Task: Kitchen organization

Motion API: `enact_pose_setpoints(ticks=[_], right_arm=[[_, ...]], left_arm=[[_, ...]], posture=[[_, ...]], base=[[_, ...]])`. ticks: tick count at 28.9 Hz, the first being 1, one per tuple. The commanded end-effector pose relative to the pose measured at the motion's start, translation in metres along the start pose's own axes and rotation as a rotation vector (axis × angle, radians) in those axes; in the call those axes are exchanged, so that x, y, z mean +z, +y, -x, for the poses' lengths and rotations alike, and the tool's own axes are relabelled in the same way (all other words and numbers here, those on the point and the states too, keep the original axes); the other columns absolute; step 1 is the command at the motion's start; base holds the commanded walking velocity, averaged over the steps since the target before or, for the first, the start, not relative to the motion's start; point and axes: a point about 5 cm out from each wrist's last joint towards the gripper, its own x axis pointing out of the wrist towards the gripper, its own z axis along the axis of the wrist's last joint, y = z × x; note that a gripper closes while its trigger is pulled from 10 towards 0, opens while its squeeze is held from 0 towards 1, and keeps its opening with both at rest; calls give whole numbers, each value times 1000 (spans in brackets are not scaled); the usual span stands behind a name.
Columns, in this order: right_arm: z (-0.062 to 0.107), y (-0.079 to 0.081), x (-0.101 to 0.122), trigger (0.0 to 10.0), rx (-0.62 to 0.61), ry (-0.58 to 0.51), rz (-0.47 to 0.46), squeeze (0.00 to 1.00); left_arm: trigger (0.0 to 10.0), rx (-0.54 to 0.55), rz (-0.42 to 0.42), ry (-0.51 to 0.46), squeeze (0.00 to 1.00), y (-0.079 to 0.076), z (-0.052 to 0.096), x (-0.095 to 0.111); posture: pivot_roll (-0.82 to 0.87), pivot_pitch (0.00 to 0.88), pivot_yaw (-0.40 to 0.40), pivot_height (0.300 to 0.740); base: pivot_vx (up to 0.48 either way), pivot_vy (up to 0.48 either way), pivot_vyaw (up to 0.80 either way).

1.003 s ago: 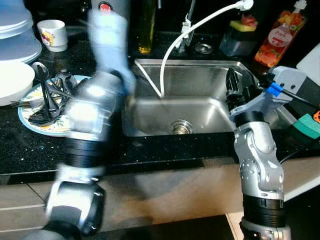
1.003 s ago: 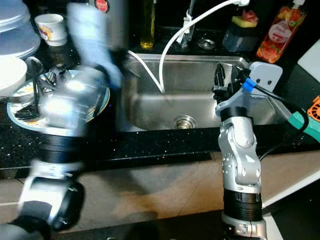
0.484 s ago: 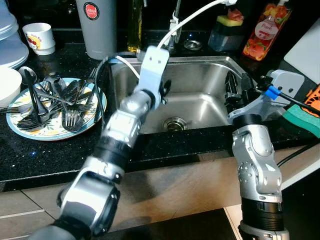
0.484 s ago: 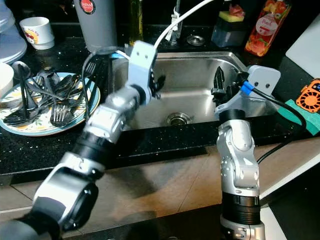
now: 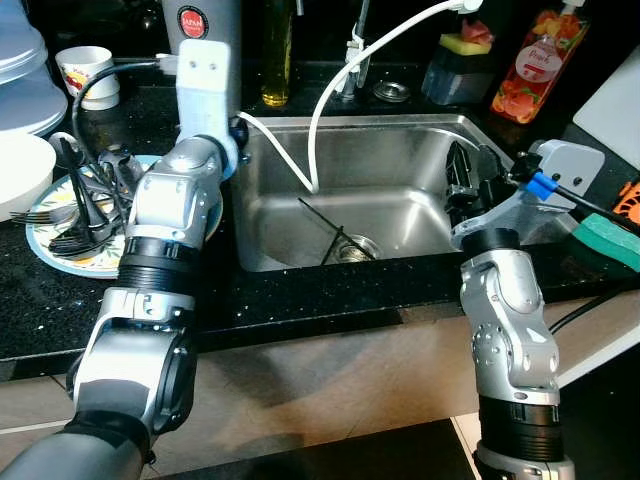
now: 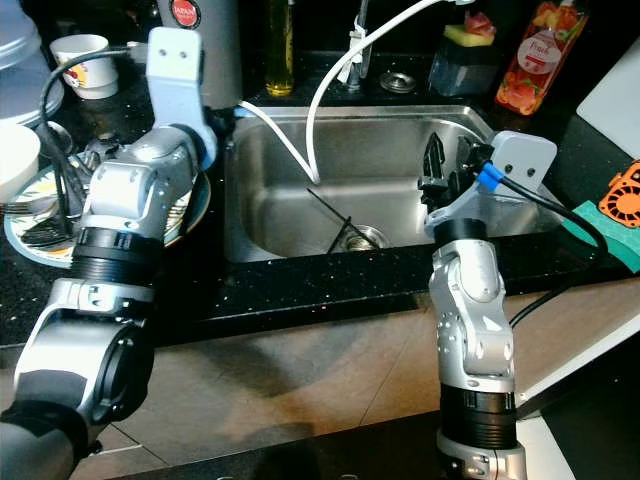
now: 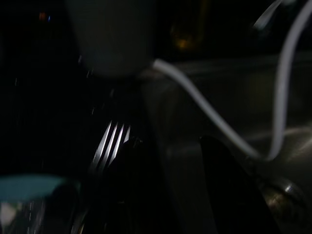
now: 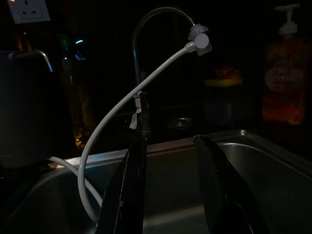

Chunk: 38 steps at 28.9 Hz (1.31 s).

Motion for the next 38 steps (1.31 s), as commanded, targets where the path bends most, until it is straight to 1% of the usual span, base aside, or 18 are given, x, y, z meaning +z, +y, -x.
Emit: enact_pose_setpoints(ticks=[1, 5, 11, 18, 19, 20, 21, 22, 23, 25, 26, 28, 33, 34, 35, 36, 37, 38], right_arm=[[2, -4, -3, 10000, -17, 8, -6, 0], [1, -4, -2, 10000, -13, 7, -4, 0], [1, -4, -2, 10000, -15, 3, -3, 0], [2, -4, -2, 10000, -18, 3, -4, 0], [2, -5, -2, 10000, -19, 2, -3, 0], [2, -5, -1, 10000, -19, 1, -3, 0], [2, -5, -1, 10000, -19, 1, -3, 0], [2, -5, -1, 10000, -20, 1, -2, 0], [2, -5, -1, 10000, -20, 1, -2, 0], [2, -5, -1, 10000, -21, 2, -1, 0], [2, -5, -1, 10000, -21, 2, -1, 0], [2, -5, -2, 10000, -20, 3, -1, 0], [2, -6, -2, 10000, -20, 3, -1, 0], [2, -6, -2, 10000, -19, 4, -1, 0], [2, -6, -2, 10000, -19, 5, -1, 0], [2, -6, -2, 10000, -20, 6, 0, 0], [2, -6, -2, 10000, -20, 6, 0, 0], [2, -6, -2, 10000, -20, 7, 0, 0]], left_arm=[[10000, 0, 9, 33, 0, -3, 1, -7], [10000, 23, 59, 101, 0, 2, -4, -18], [10000, 45, 72, 148, 0, 8, -6, -25], [10000, 65, 84, 174, 0, 14, -8, -27], [9451, 62, 86, 180, 0, 14, -8, -29], [4235, 62, 91, 186, 0, 15, -9, -30], [4235, 62, 91, 186, 0, 15, -9, -30], [0, 64, 112, 196, 0, 16, -9, -32], [0, 64, 112, 196, 0, 16, -9, -32], [0, 66, 167, 212, 0, 18, -10, -34], [0, 66, 167, 212, 0, 18, -10, -34], [0, 67, 208, 218, 0, 20, -10, -33], [0, 91, 206, 182, 0, 24, -10, -27], [0, 100, 212, 145, 0, 24, -10, -21], [0, 93, 222, 81, 0, 23, -9, -10], [10000, 76, 244, -6, 0, 20, -7, 6], [10000, 76, 244, -6, 0, 20, -7, 6], [10000, 25, 285, -103, 0, 15, -2, 23]], posture=[[60, 68, -59, 740], [59, 65, -62, 740], [57, 63, -58, 740], [56, 63, -57, 740], [56, 63, -57, 740], [56, 63, -57, 740], [56, 63, -57, 740], [56, 63, -57, 740], [56, 63, -57, 740], [56, 63, -57, 740], [56, 63, -57, 740], [56, 63, -57, 740], [57, 65, -58, 740], [57, 65, -58, 740], [57, 65, -58, 740], [50, 64, -60, 740], [50, 64, -60, 740], [50, 64, -60, 740]], base=[[0, 0, 0], [0, 0, 0], [0, 0, 0], [0, 0, 0], [0, 0, 0], [0, 0, 0], [0, 0, 0], [0, 0, 0], [0, 0, 0], [0, 0, 0], [0, 0, 0], [0, 0, 0], [0, 0, 0], [0, 0, 0], [0, 0, 0], [0, 0, 0], [0, 0, 0], [0, 0, 0]])
